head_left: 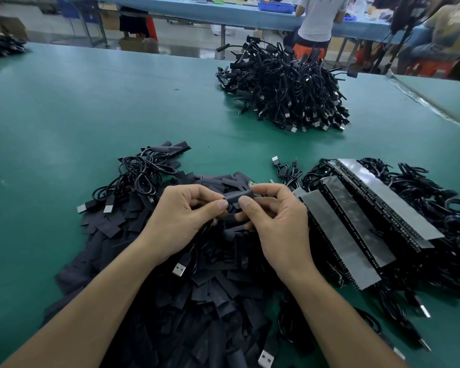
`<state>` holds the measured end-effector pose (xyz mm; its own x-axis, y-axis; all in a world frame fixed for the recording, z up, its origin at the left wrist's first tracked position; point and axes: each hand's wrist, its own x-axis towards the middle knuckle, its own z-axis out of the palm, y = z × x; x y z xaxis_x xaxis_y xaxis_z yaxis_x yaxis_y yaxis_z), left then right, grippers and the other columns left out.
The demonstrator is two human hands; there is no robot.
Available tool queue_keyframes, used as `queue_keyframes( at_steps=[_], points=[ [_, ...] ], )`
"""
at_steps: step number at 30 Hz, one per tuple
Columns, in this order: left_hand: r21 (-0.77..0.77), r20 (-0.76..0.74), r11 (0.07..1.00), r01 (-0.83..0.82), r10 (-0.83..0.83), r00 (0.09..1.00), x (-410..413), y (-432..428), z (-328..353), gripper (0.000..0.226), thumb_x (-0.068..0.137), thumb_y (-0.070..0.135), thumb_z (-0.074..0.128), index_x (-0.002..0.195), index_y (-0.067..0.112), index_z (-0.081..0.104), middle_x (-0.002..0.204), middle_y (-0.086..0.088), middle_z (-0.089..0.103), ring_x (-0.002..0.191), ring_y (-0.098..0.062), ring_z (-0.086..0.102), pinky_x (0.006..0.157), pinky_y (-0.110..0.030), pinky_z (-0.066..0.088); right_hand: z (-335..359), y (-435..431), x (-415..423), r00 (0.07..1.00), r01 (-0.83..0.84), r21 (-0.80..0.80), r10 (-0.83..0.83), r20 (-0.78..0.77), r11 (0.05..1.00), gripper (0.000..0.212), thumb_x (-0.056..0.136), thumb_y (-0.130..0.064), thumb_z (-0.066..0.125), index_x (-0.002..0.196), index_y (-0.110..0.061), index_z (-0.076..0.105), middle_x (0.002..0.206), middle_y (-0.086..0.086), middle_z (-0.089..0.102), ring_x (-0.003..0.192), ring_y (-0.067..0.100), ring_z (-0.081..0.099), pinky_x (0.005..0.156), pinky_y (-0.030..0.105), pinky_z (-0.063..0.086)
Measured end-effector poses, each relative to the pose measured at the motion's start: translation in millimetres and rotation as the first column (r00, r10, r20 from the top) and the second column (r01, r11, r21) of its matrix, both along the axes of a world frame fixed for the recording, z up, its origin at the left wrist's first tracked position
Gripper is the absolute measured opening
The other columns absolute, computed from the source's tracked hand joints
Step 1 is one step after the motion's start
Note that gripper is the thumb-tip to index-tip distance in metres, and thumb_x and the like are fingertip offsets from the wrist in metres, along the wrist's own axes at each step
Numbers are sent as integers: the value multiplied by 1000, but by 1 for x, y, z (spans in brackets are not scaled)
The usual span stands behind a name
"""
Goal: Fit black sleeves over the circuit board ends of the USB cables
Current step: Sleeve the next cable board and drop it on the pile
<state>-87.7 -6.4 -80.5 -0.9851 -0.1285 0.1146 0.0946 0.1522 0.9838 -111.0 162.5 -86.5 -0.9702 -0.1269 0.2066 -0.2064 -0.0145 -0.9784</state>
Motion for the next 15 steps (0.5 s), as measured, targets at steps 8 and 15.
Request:
queue_keyframes(
  at_steps=[8, 15],
  points=[
    [-77, -121, 996, 39, -49, 991, 5, 6, 9, 26, 72, 32, 86, 94, 27, 72, 83, 4, 74, 71, -4, 65, 64, -12, 48, 26, 6, -3, 987, -21, -260, 61, 146, 965, 16, 89, 1, 67, 95, -10, 59, 68, 9, 71, 60, 19, 68, 53, 24, 54],
    [-272, -49, 952, 143, -162, 986, 5, -2, 19, 51, 71, 39, 83, 116, 42, 58, 93, 7, 73, 50, -16, 55, 53, -29, 51, 54, 10, 0, 974, 108, -511, 11, 225, 853, 16, 91, 4, 63, 94, -10, 55, 73, 13, 65, 61, 18, 66, 50, 22, 52]
  ],
)
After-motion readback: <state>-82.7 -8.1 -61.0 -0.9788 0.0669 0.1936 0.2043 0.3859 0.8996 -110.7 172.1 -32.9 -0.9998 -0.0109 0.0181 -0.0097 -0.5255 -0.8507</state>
